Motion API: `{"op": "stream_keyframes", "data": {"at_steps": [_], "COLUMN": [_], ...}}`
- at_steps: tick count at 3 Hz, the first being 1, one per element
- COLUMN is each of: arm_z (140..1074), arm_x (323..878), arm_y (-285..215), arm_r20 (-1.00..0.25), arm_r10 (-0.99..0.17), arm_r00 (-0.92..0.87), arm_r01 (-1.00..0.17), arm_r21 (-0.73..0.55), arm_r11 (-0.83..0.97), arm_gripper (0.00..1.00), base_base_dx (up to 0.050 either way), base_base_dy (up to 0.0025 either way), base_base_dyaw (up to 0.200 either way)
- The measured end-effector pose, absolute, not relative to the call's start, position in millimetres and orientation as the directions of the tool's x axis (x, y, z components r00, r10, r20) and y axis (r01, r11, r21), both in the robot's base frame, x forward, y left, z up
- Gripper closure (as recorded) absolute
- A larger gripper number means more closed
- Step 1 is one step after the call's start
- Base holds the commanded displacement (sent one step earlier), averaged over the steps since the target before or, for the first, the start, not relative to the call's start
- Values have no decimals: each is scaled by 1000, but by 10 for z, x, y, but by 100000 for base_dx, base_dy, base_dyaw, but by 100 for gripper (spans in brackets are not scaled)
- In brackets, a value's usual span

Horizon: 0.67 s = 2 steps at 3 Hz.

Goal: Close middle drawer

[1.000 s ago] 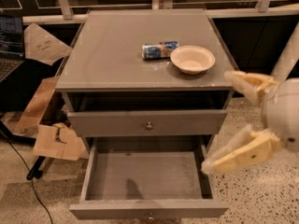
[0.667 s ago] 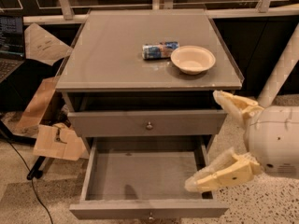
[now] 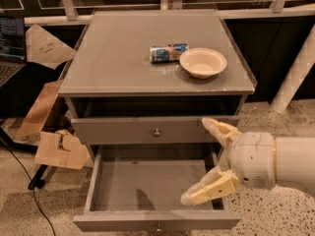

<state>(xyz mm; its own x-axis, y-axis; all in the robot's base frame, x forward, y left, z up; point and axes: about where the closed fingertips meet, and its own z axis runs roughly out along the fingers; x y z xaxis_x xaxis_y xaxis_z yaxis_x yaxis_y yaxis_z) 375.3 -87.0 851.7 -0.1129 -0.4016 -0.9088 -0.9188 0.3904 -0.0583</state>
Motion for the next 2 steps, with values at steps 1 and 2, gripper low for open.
{"op": "stream_keyframes", "data": {"at_steps": [1,2], "arm_z": [8089,8024], "arm_x": [3857,3878], "arm_y": [-744,-720], "arm_r20": [-904,-903], "arm_r10": [-400,-399], "arm_r00": [-152,-158], "arm_r01": [-932,-934], "arm_r21": [-4,5], "arm_r11": [362,358], "arm_gripper": [0,0], "base_base_dx": [0,0], "base_base_dy": [0,0], "base_base_dyaw": [0,0]}}
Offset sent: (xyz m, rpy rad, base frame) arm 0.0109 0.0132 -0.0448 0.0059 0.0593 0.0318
